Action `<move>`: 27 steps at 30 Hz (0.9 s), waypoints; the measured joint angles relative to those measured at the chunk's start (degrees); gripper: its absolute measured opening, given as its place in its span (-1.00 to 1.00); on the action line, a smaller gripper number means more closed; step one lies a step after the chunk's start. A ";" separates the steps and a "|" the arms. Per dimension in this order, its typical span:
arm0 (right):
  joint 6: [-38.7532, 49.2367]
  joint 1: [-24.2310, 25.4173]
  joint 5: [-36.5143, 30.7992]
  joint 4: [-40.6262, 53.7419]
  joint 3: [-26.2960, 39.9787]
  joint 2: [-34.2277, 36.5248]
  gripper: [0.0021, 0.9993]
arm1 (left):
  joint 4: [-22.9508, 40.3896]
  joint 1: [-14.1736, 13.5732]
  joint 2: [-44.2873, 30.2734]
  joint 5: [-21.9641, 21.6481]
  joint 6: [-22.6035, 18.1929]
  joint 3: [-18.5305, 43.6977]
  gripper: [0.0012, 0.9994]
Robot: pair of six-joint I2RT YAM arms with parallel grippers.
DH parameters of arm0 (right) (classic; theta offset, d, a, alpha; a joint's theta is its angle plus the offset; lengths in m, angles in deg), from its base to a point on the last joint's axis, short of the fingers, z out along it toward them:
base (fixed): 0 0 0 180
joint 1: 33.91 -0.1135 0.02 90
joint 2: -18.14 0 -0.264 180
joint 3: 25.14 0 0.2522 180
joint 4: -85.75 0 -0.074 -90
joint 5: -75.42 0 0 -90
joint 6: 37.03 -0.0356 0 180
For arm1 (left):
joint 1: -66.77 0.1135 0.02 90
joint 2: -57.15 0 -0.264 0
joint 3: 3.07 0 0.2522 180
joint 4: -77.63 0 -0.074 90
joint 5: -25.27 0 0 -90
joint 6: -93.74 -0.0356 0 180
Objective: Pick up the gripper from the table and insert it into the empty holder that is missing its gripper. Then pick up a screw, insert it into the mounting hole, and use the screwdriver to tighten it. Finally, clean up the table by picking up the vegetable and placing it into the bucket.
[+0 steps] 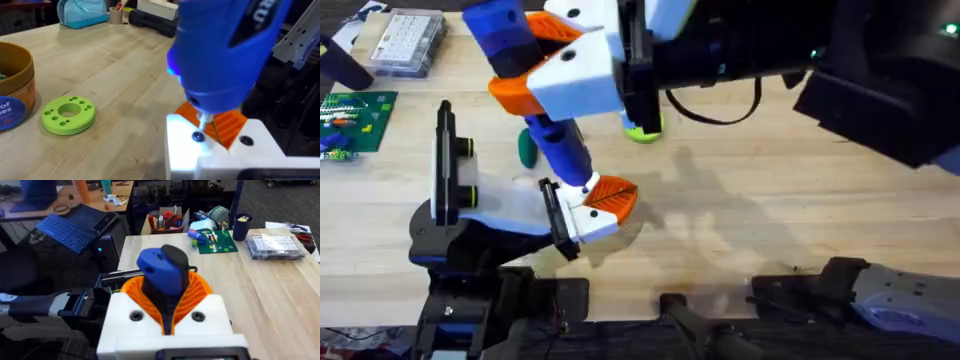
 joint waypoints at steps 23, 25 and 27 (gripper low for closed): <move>-0.24 -0.02 0.00 -0.03 0.00 1.42 -0.89 | 0.02 0.00 0.00 0.13 0.02 0.00 -0.99; -0.26 -0.02 0.00 -0.03 0.00 1.55 -0.89 | 0.02 0.00 0.02 0.12 0.04 0.00 -0.99; -0.29 0.00 0.01 -0.02 0.00 1.62 -0.89 | 0.01 0.00 0.00 0.05 0.24 0.00 -0.99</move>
